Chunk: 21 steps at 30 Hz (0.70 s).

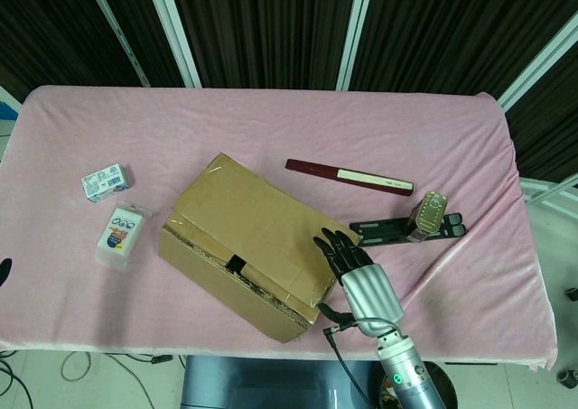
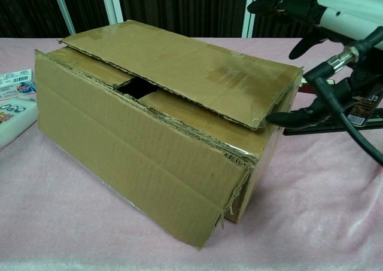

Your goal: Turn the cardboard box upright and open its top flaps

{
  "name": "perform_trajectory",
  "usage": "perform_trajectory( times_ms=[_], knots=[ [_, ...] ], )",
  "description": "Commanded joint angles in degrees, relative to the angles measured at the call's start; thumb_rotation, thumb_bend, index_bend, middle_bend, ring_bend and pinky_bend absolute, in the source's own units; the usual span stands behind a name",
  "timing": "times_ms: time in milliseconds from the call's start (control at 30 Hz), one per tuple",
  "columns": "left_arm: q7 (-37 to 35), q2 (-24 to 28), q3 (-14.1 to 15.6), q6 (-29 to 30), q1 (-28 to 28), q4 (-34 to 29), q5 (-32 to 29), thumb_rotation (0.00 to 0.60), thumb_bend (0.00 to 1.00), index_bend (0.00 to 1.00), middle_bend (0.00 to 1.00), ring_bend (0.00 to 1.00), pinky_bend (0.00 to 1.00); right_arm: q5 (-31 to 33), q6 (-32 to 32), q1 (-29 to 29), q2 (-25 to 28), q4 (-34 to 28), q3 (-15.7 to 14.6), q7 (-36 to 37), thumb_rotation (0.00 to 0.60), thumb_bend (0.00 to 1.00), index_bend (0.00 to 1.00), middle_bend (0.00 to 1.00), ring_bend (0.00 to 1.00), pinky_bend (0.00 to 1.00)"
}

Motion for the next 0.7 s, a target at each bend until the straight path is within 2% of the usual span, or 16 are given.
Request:
perform_trajectory(
  times_ms=[33,367,700],
  knots=[
    [0.0,0.0,0.0,0.6,0.0,0.2,0.5,0.600,0.26,0.00,0.02,0.00,0.04,-0.5,0.2,-0.4,-1.5,0.8,-1.1,-0.4,0.600,0.23,0.00,0.00,0.00,0.23],
    [-0.6,0.3,0.5,0.0,-0.1,0.0,0.0,0.600,0.25,0.00,0.02,0.00,0.04,-0.1,0.3,-0.6,-4.2,1.8,-0.7,-0.6,0.600,0.23,0.00,0.00,0.00,0.23],
    [-0.7,0.4,0.8,-0.3,-0.2,-0.2,-0.2,0.600,0.26,0.00,0.02,0.00,0.04,0.6,0.0,0.8,-6.4,4.4,2.9,1.1,0.600,0.23,0.00,0.00,0.00,0.23]
  ],
)
